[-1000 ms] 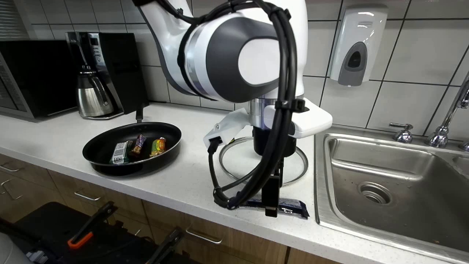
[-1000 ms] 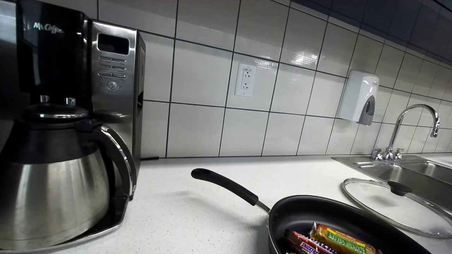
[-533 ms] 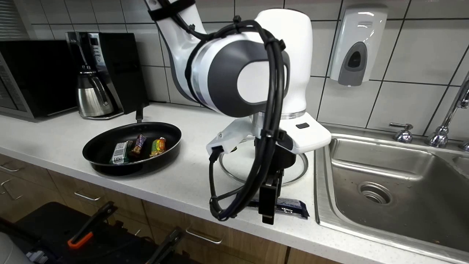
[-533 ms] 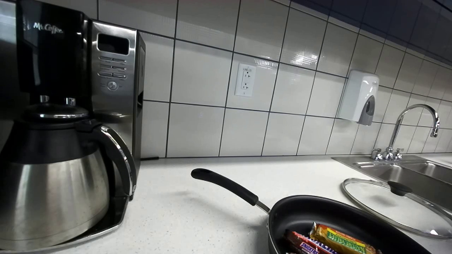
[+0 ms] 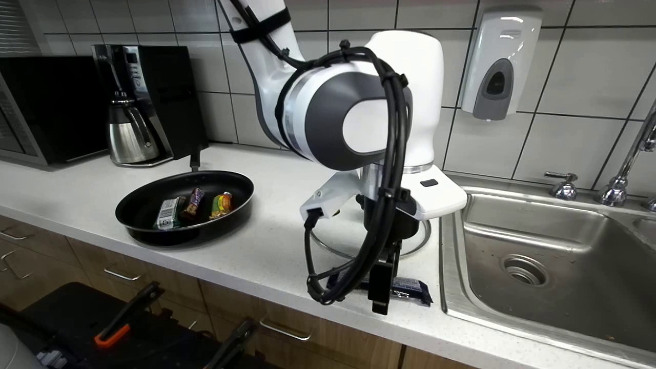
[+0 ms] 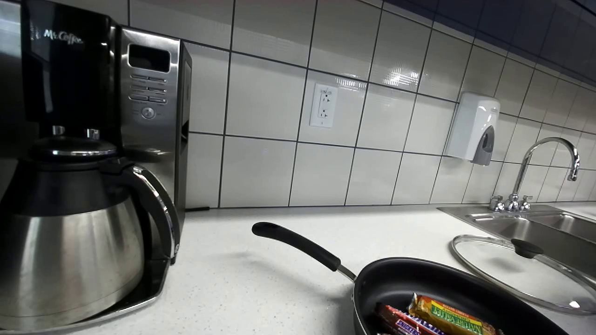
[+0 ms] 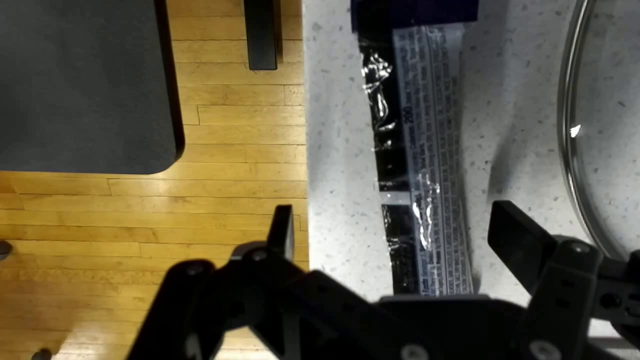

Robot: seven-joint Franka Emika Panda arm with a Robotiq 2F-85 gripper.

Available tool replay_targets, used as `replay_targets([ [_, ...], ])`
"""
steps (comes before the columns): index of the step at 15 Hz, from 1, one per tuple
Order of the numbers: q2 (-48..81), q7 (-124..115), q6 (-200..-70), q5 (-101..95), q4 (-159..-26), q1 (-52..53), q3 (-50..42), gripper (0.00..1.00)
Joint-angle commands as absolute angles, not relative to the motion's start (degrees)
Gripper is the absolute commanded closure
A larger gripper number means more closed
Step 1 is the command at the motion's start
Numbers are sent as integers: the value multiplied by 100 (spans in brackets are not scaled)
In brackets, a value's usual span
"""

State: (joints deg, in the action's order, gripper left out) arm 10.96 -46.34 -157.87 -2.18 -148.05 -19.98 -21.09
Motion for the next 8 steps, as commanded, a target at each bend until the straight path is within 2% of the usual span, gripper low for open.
replay_targets([
  [1,1264,-4378,-15767,-36,-14634,-1845,-2248,0],
  [8,1341,-4276,-15764,3,-14615,-1758,-2340,0],
])
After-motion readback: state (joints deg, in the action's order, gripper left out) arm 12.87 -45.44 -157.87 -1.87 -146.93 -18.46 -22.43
